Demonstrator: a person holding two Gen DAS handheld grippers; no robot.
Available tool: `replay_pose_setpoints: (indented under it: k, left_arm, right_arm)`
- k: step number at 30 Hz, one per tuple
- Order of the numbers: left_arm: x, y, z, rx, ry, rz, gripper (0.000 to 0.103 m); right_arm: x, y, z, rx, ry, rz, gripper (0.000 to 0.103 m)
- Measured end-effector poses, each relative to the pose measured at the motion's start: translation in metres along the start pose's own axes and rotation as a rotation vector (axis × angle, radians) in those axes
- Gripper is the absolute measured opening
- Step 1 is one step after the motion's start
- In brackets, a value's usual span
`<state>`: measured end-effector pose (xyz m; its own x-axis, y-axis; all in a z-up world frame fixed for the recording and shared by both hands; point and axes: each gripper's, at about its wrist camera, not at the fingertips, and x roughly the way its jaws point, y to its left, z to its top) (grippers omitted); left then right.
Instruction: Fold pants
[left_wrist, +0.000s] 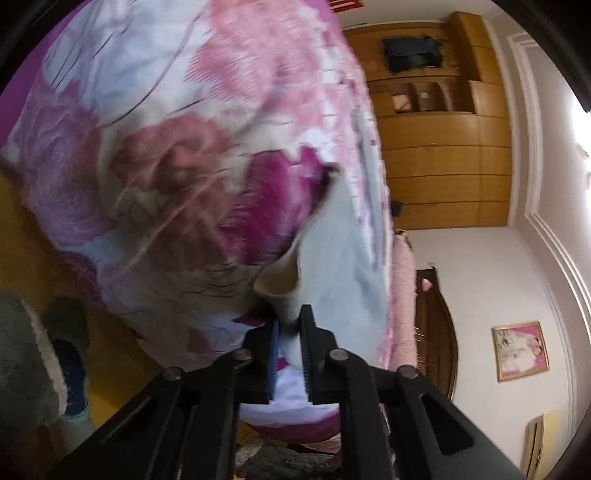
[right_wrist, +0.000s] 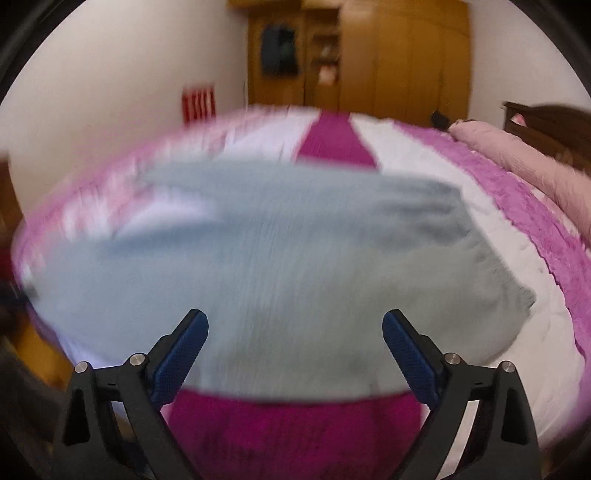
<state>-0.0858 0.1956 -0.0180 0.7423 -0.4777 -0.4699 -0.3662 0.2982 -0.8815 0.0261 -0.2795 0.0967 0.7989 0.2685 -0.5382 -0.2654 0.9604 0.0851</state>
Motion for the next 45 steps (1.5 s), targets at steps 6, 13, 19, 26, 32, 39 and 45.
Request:
replay_pose_setpoints:
  k: [6, 13, 19, 26, 32, 39, 45]
  left_arm:
    - [-0.015, -0.011, -0.002, 0.044, -0.029, -0.054, 0.005]
    - [-0.026, -0.013, 0.017, 0.028, -0.032, -0.043, 0.005]
    - [-0.037, -0.026, 0.030, 0.044, -0.074, -0.089, 0.003]
    - [-0.040, -0.024, 0.029, 0.055, -0.073, -0.072, 0.002]
    - [-0.048, -0.019, 0.022, 0.044, -0.079, -0.106, 0.002]
    - [-0.065, -0.058, 0.018, 0.111, -0.174, -0.100, 0.002]
    - [-0.070, -0.097, 0.050, 0.112, -0.194, -0.120, 0.002]
  right_arm:
    - [-0.038, -0.168, 0.012, 0.594, -0.098, -0.031, 0.050]
    - [-0.010, -0.259, -0.041, 1.063, -0.078, 0.079, 0.039]
    - [0.031, -0.244, -0.029, 0.967, 0.074, 0.029, 0.041]
    - [0.056, -0.238, -0.039, 0.966, 0.130, -0.011, 0.010]
    - [0.020, -0.250, -0.041, 1.075, -0.047, 0.137, 0.008]
    - [0.008, -0.260, -0.012, 1.074, -0.069, 0.272, 0.008]
    - [0.021, -0.270, 0.026, 1.046, -0.065, 0.340, 0.008]
